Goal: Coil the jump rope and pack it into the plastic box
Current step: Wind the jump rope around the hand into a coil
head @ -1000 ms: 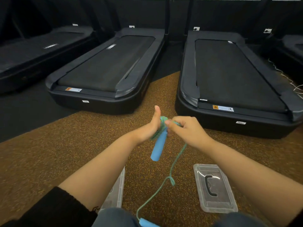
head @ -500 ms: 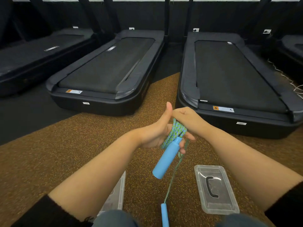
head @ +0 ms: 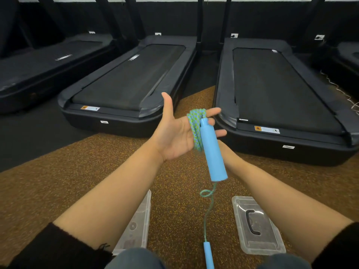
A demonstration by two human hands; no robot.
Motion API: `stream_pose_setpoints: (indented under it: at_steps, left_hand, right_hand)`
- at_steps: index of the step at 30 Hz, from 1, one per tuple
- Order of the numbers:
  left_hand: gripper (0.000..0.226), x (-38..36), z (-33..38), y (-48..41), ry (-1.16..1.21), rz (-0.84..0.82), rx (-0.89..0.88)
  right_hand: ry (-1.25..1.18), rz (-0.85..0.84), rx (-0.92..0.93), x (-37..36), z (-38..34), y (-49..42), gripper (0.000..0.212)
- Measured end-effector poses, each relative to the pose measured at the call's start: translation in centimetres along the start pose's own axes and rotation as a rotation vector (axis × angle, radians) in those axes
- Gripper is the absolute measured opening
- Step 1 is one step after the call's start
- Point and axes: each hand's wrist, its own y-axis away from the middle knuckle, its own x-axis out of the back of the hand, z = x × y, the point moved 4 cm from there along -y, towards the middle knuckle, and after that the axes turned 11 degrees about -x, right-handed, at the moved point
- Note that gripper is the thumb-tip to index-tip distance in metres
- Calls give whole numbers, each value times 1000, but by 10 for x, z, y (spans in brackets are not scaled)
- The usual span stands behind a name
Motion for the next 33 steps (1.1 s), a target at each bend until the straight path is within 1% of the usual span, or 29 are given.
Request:
stream_pose_setpoints:
  at_steps: [1, 3, 4, 8, 10, 13, 16, 19, 21, 23, 25, 26, 28, 31, 33]
  left_hand:
    - [119, 3, 2, -1, 30, 32, -28]
    - [118, 10, 6, -2, 94, 100, -80]
    - [118, 14, 7, -2, 123, 132, -101]
    - [118, 27, 8, -2, 187, 247, -167]
    - [116, 35, 9, -2, 173, 327, -207]
    - [116, 44, 12, 0, 148, 407, -273]
    - [113, 53, 12, 3, 82, 475, -288]
    - [102, 59, 11, 2, -43, 561, -281]
    - [94, 65, 9, 1, -183, 637, -275]
    - [89, 69, 2, 0, -323, 666, -231]
    - [91, 70, -11, -2, -443, 623, -123]
    - [94, 69, -16, -1, -513, 573, -54]
    - [98, 61, -26, 5, -620, 399, 108]
    - [99, 42, -35, 17, -636, 101, 305]
    - [103, 33, -39, 24, -563, -4, 385]
  right_hand:
    - [-55, -35, -7, -3, 6, 1, 32]
    - [-149, -113, -33, -5, 18, 1, 18]
    - [-161, -131, -66, -7, 24, -2, 17]
    - [-134, -137, -233, -19, 38, -2, 34]
    - [-113, -133, -204, -22, 36, 3, 44]
    - [-76, -178, -132, -25, 33, 10, 57]
    - [-40, -219, -106, -29, 29, 14, 58]
    - [-35, -249, -89, -32, 26, 17, 57]
    - [-34, -274, -73, -33, 22, 20, 55]
    - [-17, -282, -47, -31, 17, 22, 54]
    - [4, -267, -10, -28, 10, 20, 54]
    - [12, -254, 9, -25, 7, 19, 54]
    - [65, -213, 60, -18, 0, 16, 54]
    - [202, -86, 138, -3, -10, 10, 54]
    - [215, 19, 152, 10, -16, 7, 54]
